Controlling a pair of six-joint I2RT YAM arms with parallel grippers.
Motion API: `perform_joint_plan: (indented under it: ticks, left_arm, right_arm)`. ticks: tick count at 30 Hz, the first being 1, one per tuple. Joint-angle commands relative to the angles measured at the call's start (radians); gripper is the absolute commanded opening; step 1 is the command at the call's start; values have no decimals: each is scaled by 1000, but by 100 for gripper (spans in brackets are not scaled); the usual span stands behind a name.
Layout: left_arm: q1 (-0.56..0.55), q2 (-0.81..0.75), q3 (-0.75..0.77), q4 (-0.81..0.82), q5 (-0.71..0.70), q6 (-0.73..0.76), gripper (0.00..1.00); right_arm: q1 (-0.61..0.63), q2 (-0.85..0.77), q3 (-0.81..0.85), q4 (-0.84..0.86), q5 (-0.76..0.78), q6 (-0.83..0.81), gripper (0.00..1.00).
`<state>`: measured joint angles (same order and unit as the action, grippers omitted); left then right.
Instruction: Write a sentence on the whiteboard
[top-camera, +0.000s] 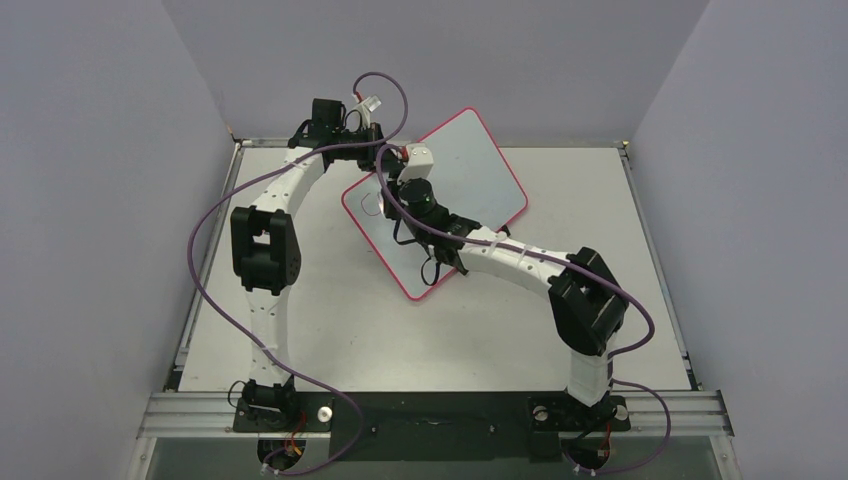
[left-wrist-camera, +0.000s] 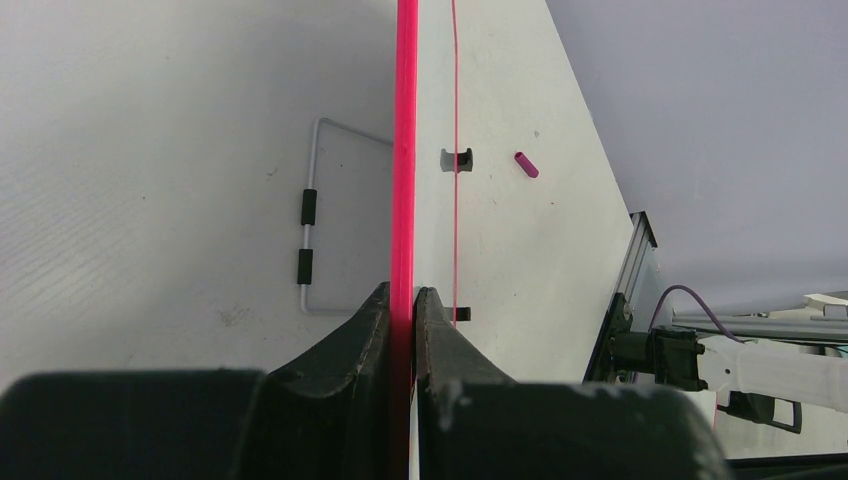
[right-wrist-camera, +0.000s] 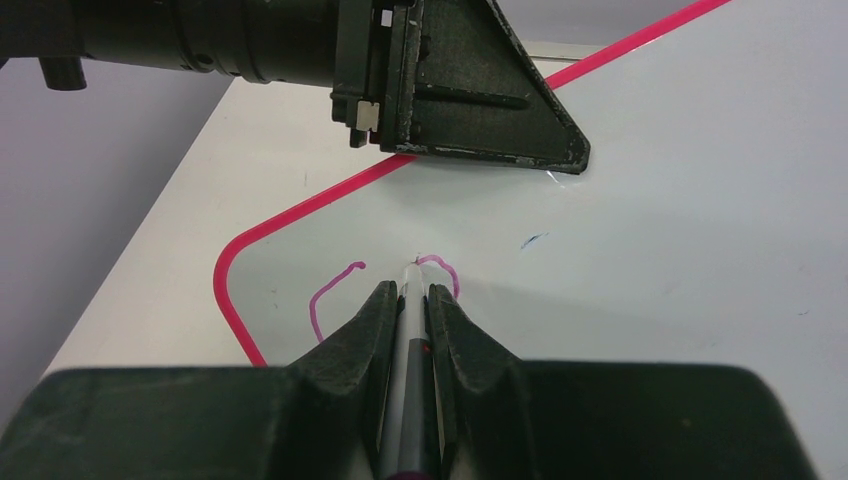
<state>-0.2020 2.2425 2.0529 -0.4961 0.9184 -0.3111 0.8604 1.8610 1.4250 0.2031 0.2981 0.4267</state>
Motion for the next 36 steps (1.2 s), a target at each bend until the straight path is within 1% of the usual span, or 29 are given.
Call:
perform_joint_plan:
  ticks: [1, 8, 22, 29, 36]
  left_arm:
    - [-33, -37, -10, 15, -42, 71, 0]
    - [-31, -40, -10, 19, -38, 66, 0]
    - [-28, -55, -33, 29, -41, 66, 0]
    - [-29, -61, -38, 32, -39, 67, 0]
    - [-29, -60, -38, 34, -37, 65, 0]
  right_arm:
    - [16, 0, 22, 1, -21, -3, 0]
    - [21, -11, 14, -26, -16, -9, 0]
    - [11, -110, 2, -34, 54, -65, 0]
    - [-29, -104, 19, -43, 56, -61, 0]
    - [-44, -71, 55, -53, 40, -64, 0]
